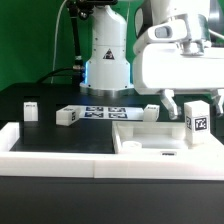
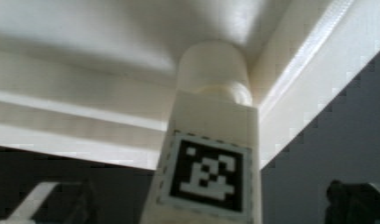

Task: Assemble one leg

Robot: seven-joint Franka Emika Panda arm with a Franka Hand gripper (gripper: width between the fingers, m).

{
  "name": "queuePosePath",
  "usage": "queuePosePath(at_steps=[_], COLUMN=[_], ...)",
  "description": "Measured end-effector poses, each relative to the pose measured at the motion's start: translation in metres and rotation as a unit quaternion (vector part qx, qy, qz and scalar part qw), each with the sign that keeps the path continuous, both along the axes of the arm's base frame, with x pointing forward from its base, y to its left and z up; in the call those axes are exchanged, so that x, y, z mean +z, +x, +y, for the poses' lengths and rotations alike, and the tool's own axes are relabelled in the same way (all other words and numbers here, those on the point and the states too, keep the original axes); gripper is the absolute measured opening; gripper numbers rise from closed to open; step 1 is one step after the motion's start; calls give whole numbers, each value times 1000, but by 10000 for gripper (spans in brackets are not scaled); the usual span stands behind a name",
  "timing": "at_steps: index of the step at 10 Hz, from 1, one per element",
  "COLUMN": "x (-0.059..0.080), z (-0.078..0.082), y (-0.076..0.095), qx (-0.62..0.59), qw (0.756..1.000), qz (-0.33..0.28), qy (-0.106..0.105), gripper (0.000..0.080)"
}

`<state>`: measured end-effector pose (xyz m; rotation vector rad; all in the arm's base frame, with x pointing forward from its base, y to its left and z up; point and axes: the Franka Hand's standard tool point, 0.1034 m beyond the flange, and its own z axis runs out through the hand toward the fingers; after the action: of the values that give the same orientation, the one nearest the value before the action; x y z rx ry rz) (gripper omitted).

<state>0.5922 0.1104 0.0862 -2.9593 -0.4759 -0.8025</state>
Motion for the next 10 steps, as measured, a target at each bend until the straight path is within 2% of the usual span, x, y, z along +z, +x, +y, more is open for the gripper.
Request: queuePosePath(at_steps=[2,5,6,7,8,9,10], x=[11,8,3,2,5,7,8], z=[-1,0,3,2,-1,-3,-3], y=[2,1,-3,0,4,10,7], qx=[3,4,7,8,6,2,-7], qw=[1000,1000,998,995,988,985,976], qz=[12,20,61,103,152,173,217], qy=[-3,-4,-8,-13,-18,-19,-20], gripper=[649,649,649,649,649,649,649])
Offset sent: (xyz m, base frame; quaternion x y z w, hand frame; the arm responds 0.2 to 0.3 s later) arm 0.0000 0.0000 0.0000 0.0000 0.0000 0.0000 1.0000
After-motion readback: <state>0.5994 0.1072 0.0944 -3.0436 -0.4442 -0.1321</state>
